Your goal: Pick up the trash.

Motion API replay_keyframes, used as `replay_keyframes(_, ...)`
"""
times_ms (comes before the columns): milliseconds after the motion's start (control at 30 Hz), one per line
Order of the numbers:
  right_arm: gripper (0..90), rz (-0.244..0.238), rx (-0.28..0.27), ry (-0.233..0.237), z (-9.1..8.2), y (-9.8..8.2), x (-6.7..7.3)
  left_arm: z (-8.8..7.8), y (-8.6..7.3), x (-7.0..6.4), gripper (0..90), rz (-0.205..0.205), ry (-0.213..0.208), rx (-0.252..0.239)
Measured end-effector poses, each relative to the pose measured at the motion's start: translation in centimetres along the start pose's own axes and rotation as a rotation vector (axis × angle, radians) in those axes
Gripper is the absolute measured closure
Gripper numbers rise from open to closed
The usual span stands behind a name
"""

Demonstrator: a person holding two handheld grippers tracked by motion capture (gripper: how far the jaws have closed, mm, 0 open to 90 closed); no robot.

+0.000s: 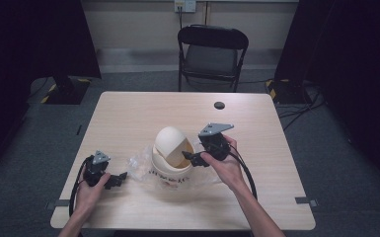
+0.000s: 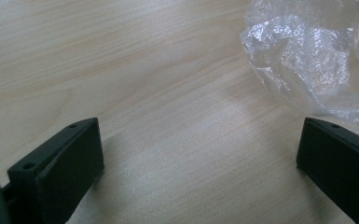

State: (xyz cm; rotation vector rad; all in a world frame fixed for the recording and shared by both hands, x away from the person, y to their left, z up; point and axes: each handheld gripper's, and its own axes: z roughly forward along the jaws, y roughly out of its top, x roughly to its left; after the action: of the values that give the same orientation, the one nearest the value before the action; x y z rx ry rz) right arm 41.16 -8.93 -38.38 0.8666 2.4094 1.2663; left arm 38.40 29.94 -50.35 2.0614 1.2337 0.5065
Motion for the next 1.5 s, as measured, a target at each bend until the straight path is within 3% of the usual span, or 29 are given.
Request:
replay_keyframes(600,17.3,0.016,0.001,0.007,2.0,-0.4,0.0,0.0,0.1,0.1,0.0,0.006,-0.001,-0.002)
replay_keyframes(833,16.9,0.019,-0.012,0.025,1.4,-0.3,-0.1,0.0,0.1,0.1,0.0,0.006,-0.001,-0.002)
replay_keyframes(1000,17.0,0.036,-0.053,0.027,-0.2,-0.1,-0.4,0.0,0.1,0.1,0.0,0.006,-0.001,-0.002)
replay_keyframes(1133,17.0,0.047,-0.075,0.013,-1.7,0.2,-1.2,0.0,0.1,0.1,0.0,0.006,-0.001,-0.002)
replay_keyframes(1333,17.0,0.087,-0.109,-0.056,-4.0,-0.1,-3.7,0.0,0.1,0.1,0.0,0.006,-0.002,-0.002)
replay_keyframes(1500,17.3,0.099,-0.062,-0.134,-3.8,-1.2,-6.1,0.0,0.1,0.1,0.0,0.006,-0.002,-0.002)
